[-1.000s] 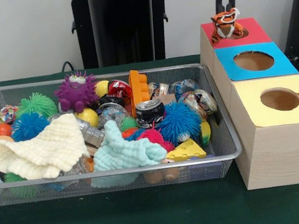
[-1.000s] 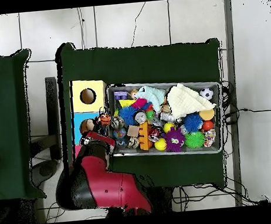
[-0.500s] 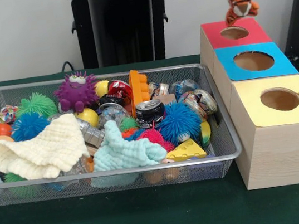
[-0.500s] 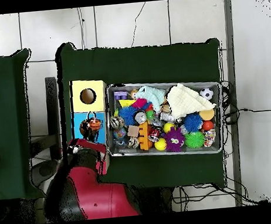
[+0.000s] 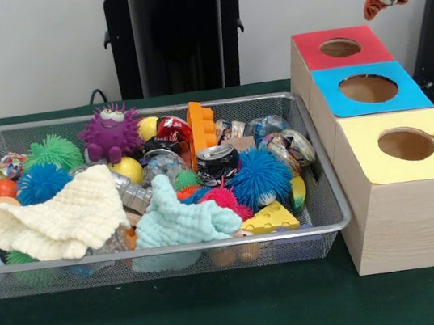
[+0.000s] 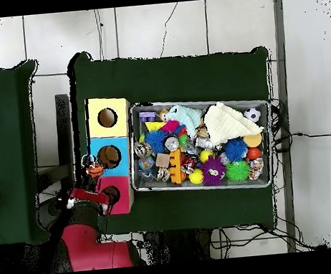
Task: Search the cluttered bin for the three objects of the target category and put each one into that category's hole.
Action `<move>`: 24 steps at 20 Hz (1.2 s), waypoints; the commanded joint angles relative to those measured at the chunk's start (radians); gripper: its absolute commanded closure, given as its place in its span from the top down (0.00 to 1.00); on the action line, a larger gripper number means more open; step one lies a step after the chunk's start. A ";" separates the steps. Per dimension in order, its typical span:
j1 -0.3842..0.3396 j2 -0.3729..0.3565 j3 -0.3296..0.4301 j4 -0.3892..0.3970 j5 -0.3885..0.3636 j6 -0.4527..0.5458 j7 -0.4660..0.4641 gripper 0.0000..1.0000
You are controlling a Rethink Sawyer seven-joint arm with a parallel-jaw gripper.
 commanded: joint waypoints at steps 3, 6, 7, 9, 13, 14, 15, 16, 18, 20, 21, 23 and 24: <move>-0.103 0.036 0.073 0.079 -0.010 0.003 0.196 0.00; -0.152 0.044 0.106 0.091 -0.042 -0.027 0.192 0.00; -0.164 0.048 0.113 0.097 -0.051 -0.041 0.191 0.00; -0.178 0.058 0.124 0.103 -0.064 -0.064 0.191 0.00; -0.217 0.110 0.158 0.100 -0.104 -0.129 0.202 0.00; -0.224 0.117 0.162 0.099 -0.110 -0.137 0.202 0.00; -0.229 0.125 0.166 0.097 -0.115 -0.143 0.201 0.00; -0.231 0.126 0.168 0.096 -0.116 -0.143 0.200 0.00; -0.224 0.133 0.170 0.094 -0.109 -0.142 0.201 0.00; -0.213 0.139 0.172 0.092 -0.098 -0.144 0.205 0.00; -0.193 0.150 0.166 0.091 -0.082 -0.156 0.214 0.00; -0.164 0.160 0.154 0.092 -0.058 -0.168 0.221 0.00; -0.148 0.165 0.147 0.092 -0.045 -0.173 0.225 0.00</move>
